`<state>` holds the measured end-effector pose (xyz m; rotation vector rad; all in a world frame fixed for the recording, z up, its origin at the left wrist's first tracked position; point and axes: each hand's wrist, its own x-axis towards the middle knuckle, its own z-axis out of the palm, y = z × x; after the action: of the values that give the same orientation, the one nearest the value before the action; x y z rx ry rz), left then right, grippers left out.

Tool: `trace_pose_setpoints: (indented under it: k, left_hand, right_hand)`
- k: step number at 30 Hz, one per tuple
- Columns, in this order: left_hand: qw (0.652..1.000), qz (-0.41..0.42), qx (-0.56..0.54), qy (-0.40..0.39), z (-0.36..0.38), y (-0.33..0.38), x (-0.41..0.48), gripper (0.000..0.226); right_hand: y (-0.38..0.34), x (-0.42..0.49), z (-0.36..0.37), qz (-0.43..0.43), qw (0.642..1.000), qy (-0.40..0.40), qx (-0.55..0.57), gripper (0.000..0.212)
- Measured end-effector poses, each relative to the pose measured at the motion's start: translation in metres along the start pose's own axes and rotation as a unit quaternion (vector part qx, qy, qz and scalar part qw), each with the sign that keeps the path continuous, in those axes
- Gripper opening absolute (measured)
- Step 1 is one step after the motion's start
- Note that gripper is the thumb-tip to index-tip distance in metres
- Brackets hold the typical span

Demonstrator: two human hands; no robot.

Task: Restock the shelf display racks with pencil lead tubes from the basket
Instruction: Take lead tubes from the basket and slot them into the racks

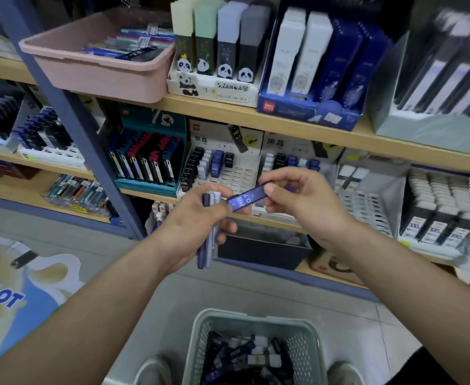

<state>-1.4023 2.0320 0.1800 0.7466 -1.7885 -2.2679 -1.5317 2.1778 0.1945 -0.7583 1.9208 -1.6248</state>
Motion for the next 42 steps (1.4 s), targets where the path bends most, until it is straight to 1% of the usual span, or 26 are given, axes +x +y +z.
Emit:
trace_pose_setpoints:
  k: [2,5,8,9,13,15,16,20,24,28,35,39,42]
  left_hand:
    - [1.000,0.012,-0.013,0.006,0.004,0.000,0.004,0.016]
    - [0.999,0.031,-0.013,0.019,0.010,0.000,0.009,0.018]
    - [0.999,0.037,0.001,0.031,0.017,-0.004,0.016,0.017]
    - [0.999,0.037,0.008,0.029,0.020,-0.006,0.018,0.017]
    - [0.998,0.029,0.051,0.018,0.028,-0.015,0.025,0.014]
    - [0.997,0.028,0.072,0.015,0.029,-0.019,0.029,0.013]
    - [0.996,0.029,0.078,0.013,0.029,-0.020,0.030,0.012]
    - [0.997,0.027,0.069,0.009,0.032,-0.022,0.032,0.018]
    - [0.997,0.013,0.073,0.010,0.032,-0.025,0.035,0.019]
    - [0.997,0.003,0.083,0.002,0.033,-0.028,0.037,0.019]
    - [0.996,-0.009,0.088,-0.014,0.036,-0.030,0.040,0.019]
    - [0.996,-0.011,0.090,0.008,0.029,-0.027,0.038,0.020]
    - [0.993,-0.008,0.112,0.029,0.011,-0.023,0.034,0.020]
  right_hand:
    - [0.001,-0.002,-0.010,0.018,0.999,0.015,0.049,0.014]
    - [0.006,-0.006,-0.018,0.046,0.994,0.003,0.097,0.015]
    - [0.013,-0.010,-0.019,0.065,0.994,-0.026,0.084,0.021]
    - [0.014,-0.010,-0.019,0.067,0.994,-0.039,0.071,0.027]
    - [0.021,-0.012,-0.016,0.073,0.991,-0.108,0.037,0.064]
    - [0.025,-0.012,-0.015,0.069,0.990,-0.120,0.017,0.069]
    - [0.026,-0.011,-0.016,0.070,0.991,-0.117,0.012,0.065]
    - [0.029,-0.010,-0.022,0.082,0.993,-0.084,0.018,0.035]
    - [0.033,-0.008,-0.033,0.081,0.996,-0.031,-0.009,0.020]
    - [0.041,-0.003,-0.056,0.054,0.994,0.021,-0.094,0.017]
    - [0.048,0.004,-0.093,0.043,0.988,0.086,-0.122,0.015]
    - [0.043,0.020,-0.073,0.011,0.988,0.074,-0.138,0.013]
    - [0.039,0.048,-0.037,-0.046,0.979,0.053,-0.192,0.014]
